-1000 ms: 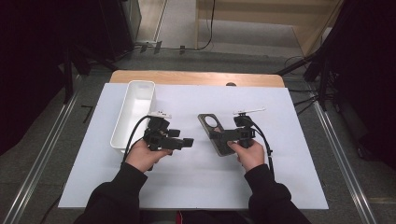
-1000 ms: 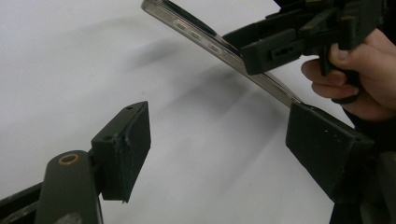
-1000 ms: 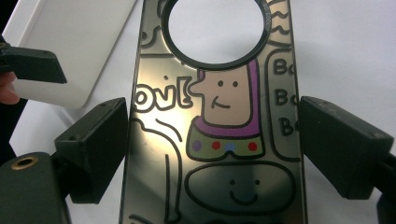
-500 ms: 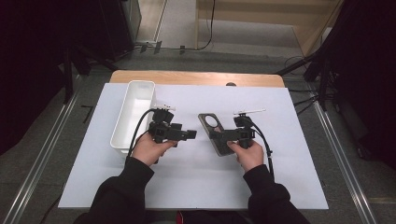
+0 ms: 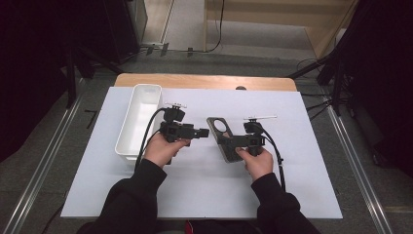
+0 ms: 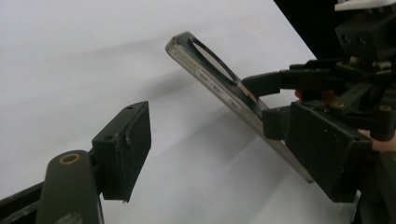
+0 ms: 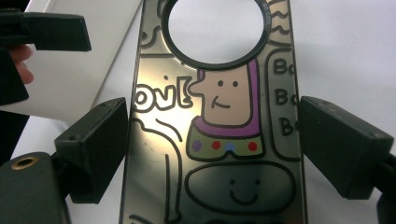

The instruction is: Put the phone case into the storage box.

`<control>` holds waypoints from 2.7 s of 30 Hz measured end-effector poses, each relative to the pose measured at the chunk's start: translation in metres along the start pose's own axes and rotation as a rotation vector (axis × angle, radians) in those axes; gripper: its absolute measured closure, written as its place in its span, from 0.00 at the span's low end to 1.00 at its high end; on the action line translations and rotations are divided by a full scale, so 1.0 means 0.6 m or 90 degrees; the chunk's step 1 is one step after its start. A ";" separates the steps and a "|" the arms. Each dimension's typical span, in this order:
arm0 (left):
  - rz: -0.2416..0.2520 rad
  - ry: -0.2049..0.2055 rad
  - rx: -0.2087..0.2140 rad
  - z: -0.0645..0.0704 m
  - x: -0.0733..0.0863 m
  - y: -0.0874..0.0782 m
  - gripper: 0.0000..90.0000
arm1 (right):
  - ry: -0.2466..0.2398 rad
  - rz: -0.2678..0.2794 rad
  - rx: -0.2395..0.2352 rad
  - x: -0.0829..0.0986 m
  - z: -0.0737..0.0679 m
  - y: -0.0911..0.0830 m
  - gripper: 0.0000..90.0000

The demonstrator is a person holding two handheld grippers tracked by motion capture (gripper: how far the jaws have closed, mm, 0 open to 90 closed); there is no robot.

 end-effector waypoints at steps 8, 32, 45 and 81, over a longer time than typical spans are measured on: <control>0.001 -0.024 -0.003 0.000 -0.013 0.007 0.29 | 0.009 0.013 0.004 0.003 -0.002 0.002 0.12; -0.026 -0.072 -0.015 -0.002 -0.043 0.050 0.33 | 0.026 0.061 -0.001 0.012 -0.012 0.019 0.12; -0.025 -0.126 -0.011 -0.012 -0.048 0.058 0.39 | 0.024 0.079 -0.007 0.014 -0.018 0.026 0.12; -0.013 -0.173 -0.001 -0.003 -0.060 0.076 0.65 | 0.009 0.143 -0.006 0.030 -0.033 0.037 0.12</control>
Point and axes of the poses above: each handheld gripper's, and its own axes: y roughly forward along the jaws, x roughly out of its underside, z roughly to its right, the point moved 1 cm from there along y, roughly forward along the jaws, and after that the axes turned 15 degrees about -x, right-handed, at the moved point
